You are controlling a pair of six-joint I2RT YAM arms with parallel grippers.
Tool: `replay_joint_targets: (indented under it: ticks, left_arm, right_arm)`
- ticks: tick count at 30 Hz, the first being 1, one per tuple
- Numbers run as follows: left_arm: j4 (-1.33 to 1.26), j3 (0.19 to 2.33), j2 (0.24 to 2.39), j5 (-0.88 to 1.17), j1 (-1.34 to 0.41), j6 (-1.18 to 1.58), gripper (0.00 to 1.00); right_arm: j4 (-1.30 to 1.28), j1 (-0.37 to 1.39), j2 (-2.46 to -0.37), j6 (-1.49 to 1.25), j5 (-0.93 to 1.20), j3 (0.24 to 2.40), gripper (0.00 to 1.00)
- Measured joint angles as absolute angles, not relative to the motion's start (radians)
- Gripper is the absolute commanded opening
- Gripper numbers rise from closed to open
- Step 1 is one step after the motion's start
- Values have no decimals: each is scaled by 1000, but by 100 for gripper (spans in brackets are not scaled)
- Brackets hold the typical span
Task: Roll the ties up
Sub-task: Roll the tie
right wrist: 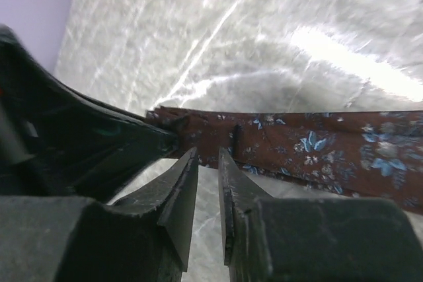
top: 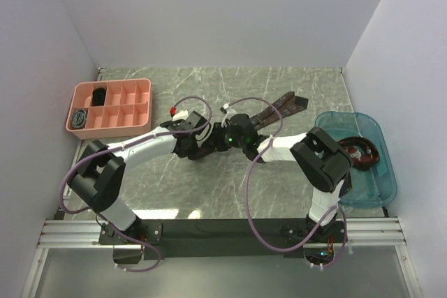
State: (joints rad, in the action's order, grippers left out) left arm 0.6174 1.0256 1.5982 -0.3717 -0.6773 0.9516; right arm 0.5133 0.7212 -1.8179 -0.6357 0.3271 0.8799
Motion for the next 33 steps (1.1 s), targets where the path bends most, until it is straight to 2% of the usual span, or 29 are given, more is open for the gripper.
replay_joint_targets:
  ticks: [5,10,11,14,19,25,33]
  left_arm:
    - [612,1019,1593,-360,-665,944,1]
    - [583,964,1578,-327,-631,943,1]
    - [577,952,1576,-316,-622,941,1]
    - [557,915,1567,-290,-599,939,1]
    - [536,894,1548,-266,-588,939,1]
    - [531,886,1533,-252,-588,939,1]
    - [537,886,1518,-251,-588,937,1]
  right_arm:
    - [534,764,-1848,-583,330,863,35]
    - [566,794,-1848,-499,310,817,40]
    - [571,801,-1848,-479,303,809,43]
    - [574,813,-1847,-426,274,795,44]
    - [574,830,-1847,-402,252,801,33]
    - [580,834,-1847,-440,261,847,29]
    - [600,837,-1898,-507,279,926,20]
